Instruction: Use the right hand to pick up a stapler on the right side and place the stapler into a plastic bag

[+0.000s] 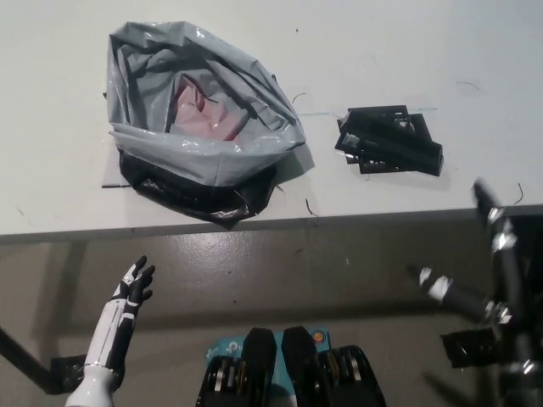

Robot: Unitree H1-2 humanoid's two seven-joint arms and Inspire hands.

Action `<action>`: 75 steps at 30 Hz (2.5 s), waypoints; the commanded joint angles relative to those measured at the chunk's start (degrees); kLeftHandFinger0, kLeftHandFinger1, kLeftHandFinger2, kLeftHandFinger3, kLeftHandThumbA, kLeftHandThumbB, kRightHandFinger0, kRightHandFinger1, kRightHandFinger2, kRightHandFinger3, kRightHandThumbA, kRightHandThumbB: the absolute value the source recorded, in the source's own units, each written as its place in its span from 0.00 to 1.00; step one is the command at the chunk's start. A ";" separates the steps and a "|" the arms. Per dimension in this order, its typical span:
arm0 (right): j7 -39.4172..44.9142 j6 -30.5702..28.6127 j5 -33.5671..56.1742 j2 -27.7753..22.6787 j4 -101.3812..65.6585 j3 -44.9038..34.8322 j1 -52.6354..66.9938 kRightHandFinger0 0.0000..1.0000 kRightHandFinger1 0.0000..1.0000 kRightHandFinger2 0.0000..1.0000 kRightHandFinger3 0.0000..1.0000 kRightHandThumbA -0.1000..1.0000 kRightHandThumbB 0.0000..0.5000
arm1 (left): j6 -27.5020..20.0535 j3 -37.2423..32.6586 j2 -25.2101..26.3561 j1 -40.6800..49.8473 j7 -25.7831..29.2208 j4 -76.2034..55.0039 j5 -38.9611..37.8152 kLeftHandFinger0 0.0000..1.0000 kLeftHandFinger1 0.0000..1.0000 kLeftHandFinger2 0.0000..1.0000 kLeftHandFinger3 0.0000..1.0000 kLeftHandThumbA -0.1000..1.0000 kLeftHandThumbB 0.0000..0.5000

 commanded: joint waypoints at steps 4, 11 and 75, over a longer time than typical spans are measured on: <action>17.84 35.90 1.06 -18.52 -18.36 -1.79 -24.36 1.00 1.00 1.00 1.00 0.86 0.82 | -4.04 0.02 -0.17 0.72 -0.78 -4.08 -1.56 1.00 1.00 1.00 1.00 1.00 0.92; 30.77 40.89 -1.39 -24.94 -1.85 4.85 -41.26 1.00 1.00 1.00 1.00 0.85 0.76 | -3.20 -0.06 -0.38 0.78 -0.59 -4.53 -1.17 1.00 1.00 1.00 1.00 1.00 0.95; 3.16 23.44 -13.06 -5.37 76.63 27.46 -58.05 0.56 0.63 0.71 0.90 0.52 0.55 | -4.62 -0.99 -1.21 1.10 -1.54 -4.39 0.50 1.00 1.00 1.00 1.00 1.00 0.98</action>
